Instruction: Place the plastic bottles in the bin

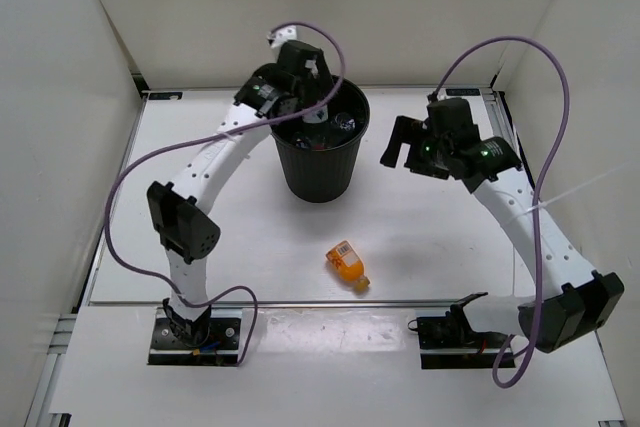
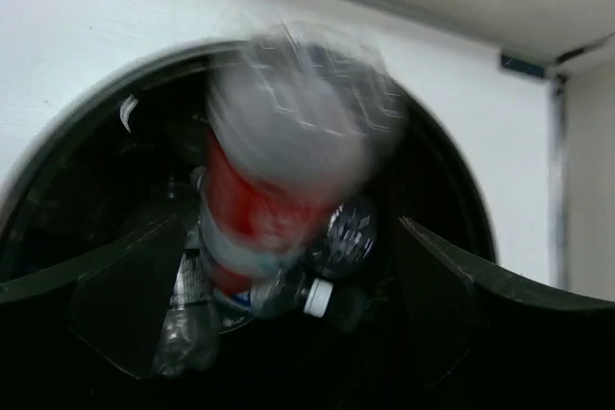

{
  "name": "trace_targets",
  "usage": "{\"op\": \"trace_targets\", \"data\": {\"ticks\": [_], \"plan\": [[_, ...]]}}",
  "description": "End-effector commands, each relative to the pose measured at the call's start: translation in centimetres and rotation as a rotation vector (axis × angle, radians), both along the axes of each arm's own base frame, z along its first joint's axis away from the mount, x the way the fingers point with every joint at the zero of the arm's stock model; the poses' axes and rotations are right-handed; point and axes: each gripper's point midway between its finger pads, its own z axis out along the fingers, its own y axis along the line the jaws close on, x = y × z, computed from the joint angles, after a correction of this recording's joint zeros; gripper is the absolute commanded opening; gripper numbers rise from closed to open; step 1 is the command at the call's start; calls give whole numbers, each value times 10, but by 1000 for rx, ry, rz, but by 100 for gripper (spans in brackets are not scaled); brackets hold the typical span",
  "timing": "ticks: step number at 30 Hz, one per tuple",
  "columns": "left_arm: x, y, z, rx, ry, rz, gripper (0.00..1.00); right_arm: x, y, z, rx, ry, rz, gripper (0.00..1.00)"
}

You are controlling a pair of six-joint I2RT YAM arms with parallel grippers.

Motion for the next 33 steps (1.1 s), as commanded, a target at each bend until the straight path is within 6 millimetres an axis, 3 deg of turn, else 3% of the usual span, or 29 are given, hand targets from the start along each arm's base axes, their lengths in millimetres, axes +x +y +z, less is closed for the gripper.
{"op": "trace_targets", "data": {"ticks": [1, 2, 3, 5, 6, 7, 8, 9, 11, 13, 16, 19, 24, 26, 29, 30, 33], "plan": [[-32, 35, 100, 46, -222, 75, 100, -10, 1, -1, 16, -57, 66, 100], [-45, 55, 127, 31, -275, 132, 100, -9, 3, -3, 21, -93, 92, 100], [-52, 67, 122, 65, -266, 162, 100, -25, 8, -24, 19, -78, 151, 100], [-68, 93, 127, 49, -278, 257, 100, -39, 10, -30, 26, -158, 205, 100], [-87, 124, 112, 75, -246, 343, 100, -39, 21, -29, 28, -248, 265, 98], [-95, 139, 100, 23, -219, 410, 100, -51, 20, -62, 1, -223, 299, 97], [-101, 162, 83, 25, -187, 468, 100, -60, 24, -62, 21, -270, 349, 93], [-118, 175, 50, 33, -118, 465, 100, -67, 38, -62, 43, -319, 434, 92], [-139, 198, 13, 16, -8, 523, 100, -87, 49, -86, 12, -325, 581, 90], [-169, 208, -28, 34, 121, 524, 100, -100, 61, -98, 10, -292, 659, 90], [-199, 219, -71, 30, 242, 555, 100, -112, 80, -121, 2, -247, 764, 90], [-216, 229, -97, 33, 333, 581, 100, -118, 92, -139, -27, -204, 844, 90], [-229, 230, -116, 23, 442, 579, 100, -128, 113, -154, -5, -157, 948, 90], [-239, 233, -125, 45, 498, 584, 100, -136, 119, -177, -11, -48, 991, 82], [-243, 234, -127, 50, 515, 592, 100, -139, 120, -191, -37, 24, 1001, 67], [-246, 235, -128, 58, 527, 593, 100, -140, 119, -198, -42, 64, 992, 50], [-249, 238, -126, 69, 521, 592, 100, -139, 113, -194, -69, 94, 949, 23]]}}
